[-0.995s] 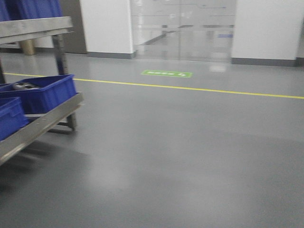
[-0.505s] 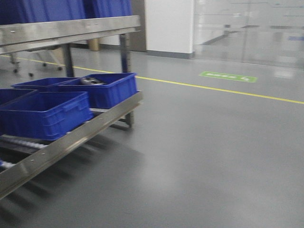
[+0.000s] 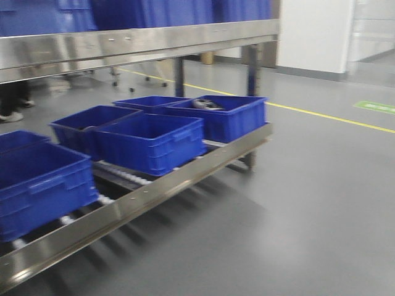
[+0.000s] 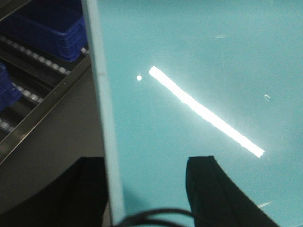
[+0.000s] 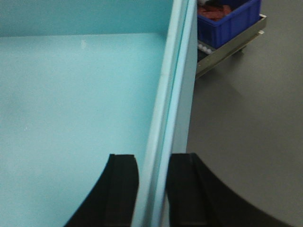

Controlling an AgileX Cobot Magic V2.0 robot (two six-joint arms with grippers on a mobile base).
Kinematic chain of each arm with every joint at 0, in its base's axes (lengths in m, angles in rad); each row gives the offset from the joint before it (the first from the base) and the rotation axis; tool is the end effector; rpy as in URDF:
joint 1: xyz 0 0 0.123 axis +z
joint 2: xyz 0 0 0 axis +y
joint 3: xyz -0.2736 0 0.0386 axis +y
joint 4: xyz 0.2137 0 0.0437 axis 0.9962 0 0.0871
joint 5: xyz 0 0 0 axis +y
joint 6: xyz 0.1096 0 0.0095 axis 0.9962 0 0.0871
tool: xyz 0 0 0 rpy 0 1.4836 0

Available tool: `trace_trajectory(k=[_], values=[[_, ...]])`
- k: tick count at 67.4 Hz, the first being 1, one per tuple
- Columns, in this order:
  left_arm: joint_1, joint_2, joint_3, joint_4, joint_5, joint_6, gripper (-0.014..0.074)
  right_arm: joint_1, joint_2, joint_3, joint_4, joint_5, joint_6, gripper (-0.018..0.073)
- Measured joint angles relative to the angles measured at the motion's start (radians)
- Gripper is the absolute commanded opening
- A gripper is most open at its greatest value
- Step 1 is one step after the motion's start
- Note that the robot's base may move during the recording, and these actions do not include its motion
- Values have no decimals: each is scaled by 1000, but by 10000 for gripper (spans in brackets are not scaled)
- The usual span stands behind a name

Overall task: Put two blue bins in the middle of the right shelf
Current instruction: 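Turn toward the steel rack of blue bins holding the bin, then drive up to the rack beside the blue bin with the red bag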

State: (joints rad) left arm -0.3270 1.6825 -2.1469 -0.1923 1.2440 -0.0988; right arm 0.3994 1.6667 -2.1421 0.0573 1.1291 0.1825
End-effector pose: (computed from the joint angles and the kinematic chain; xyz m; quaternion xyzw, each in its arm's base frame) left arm 0.3004 -0.1229 0.4567 0.1133 0.8938 -0.1827 0.3935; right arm 0.2993 0.1325 0.4693 -0.0966 0.8709 0.1654 0.4527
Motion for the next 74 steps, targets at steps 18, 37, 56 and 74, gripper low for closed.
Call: trace_trajectory(k=[18,37,56,74], values=[[0,0,0,0,0,0,-111,0,0,0,0,0,0,-162],[0,0,0,0,0,0,-111,0,0,0,0,0,0,-162],[0,0,0,0,0,0,-111,0,0,0,0,0,0,-162],[0,0,0,0,0,0,-111,0,0,0,0,-2,0,-162]])
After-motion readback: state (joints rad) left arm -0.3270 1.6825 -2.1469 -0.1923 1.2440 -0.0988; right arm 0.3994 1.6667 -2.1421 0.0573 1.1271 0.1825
